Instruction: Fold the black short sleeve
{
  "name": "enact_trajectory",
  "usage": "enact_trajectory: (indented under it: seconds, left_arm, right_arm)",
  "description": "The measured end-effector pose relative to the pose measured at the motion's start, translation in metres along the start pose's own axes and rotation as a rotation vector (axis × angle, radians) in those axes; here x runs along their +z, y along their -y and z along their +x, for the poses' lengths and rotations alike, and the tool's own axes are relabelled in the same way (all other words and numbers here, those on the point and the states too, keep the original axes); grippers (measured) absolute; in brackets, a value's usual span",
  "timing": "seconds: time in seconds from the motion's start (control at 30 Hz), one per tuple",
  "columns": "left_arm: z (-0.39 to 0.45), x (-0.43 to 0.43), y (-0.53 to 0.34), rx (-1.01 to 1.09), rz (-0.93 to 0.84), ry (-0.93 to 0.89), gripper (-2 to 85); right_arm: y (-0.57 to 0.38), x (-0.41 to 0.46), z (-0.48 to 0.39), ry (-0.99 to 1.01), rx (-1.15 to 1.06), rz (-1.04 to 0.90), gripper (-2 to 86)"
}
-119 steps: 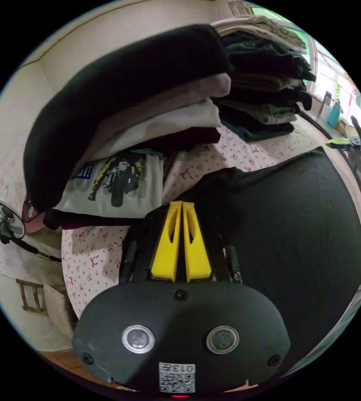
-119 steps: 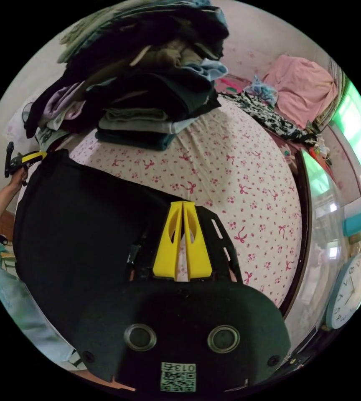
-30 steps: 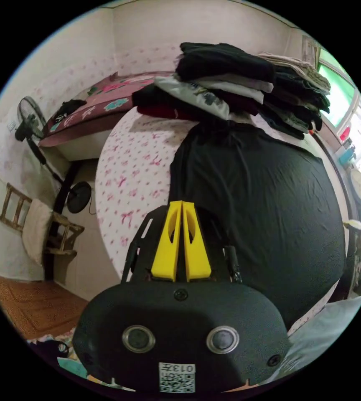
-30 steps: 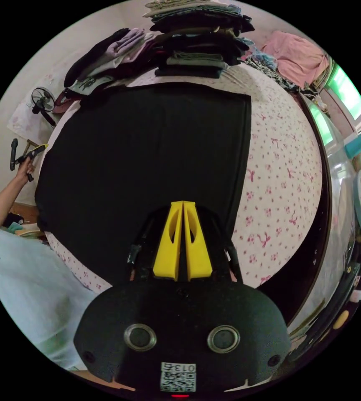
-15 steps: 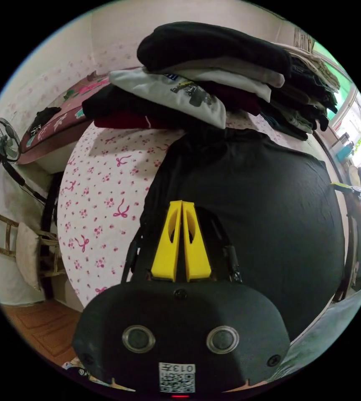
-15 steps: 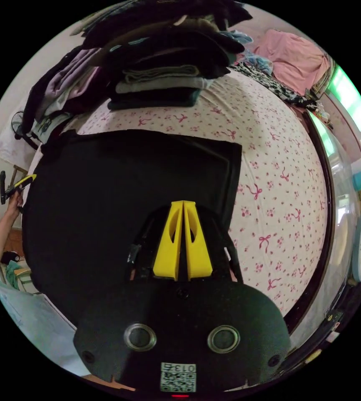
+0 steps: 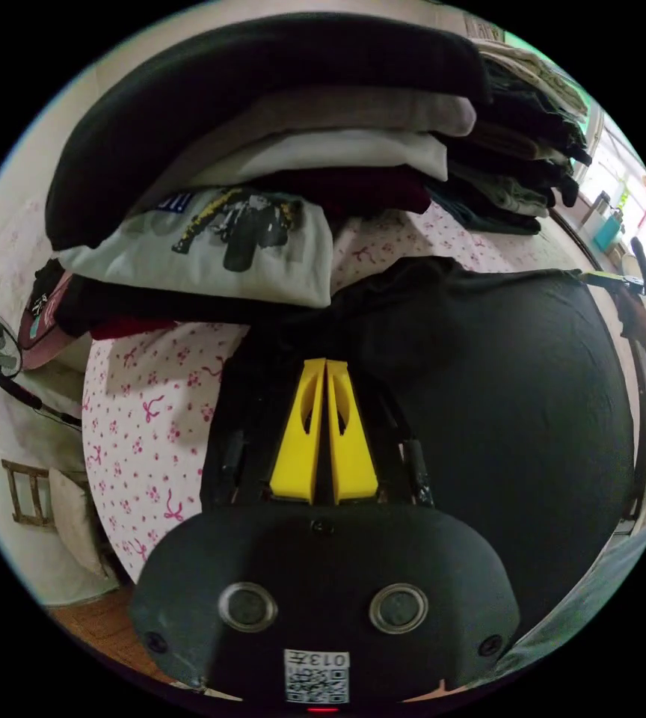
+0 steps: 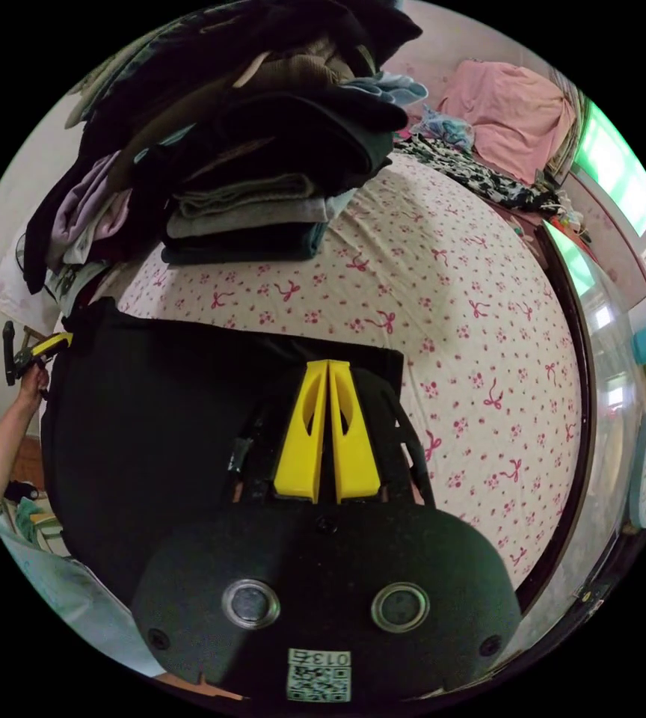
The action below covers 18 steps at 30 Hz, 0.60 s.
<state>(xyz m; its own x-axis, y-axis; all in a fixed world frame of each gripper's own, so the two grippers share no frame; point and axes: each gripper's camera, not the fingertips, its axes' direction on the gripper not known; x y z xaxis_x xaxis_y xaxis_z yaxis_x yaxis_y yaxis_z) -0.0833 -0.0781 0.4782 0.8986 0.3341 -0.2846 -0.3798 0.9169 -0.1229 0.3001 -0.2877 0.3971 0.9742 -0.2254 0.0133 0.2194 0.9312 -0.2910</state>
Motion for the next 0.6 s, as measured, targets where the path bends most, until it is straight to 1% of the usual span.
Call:
enact_trajectory:
  seconds: [0.07, 0.23, 0.3, 0.4, 0.5, 0.6]
  left_arm:
    - [-0.011, 0.002, 0.000, -0.048, 0.012, -0.010, -0.4]
    - [-0.020, 0.000, 0.005, -0.044, -0.008, -0.011, -0.4]
    - [-0.017, -0.008, 0.007, -0.039, 0.022, 0.018, -0.3]
    - [-0.015, -0.021, 0.009, -0.020, 0.083, -0.004, -0.3]
    - [-0.014, -0.012, 0.015, 0.004, 0.040, 0.018, -0.3]
    - [-0.020, 0.001, 0.017, -0.017, -0.010, 0.033, -0.3]
  right_arm:
    - [0.003, 0.006, 0.005, -0.033, 0.005, -0.031, -0.1]
    - [0.005, 0.004, 0.028, -0.012, 0.037, -0.020, -0.1]
    - [0.006, -0.004, 0.032, -0.035, 0.029, 0.003, -0.1]
    - [0.007, -0.016, 0.034, -0.026, 0.014, 0.054, 0.0]
    - [0.012, -0.014, 0.033, -0.037, -0.019, 0.025, 0.0]
    - [0.018, -0.005, 0.033, -0.063, -0.037, -0.025, 0.0]
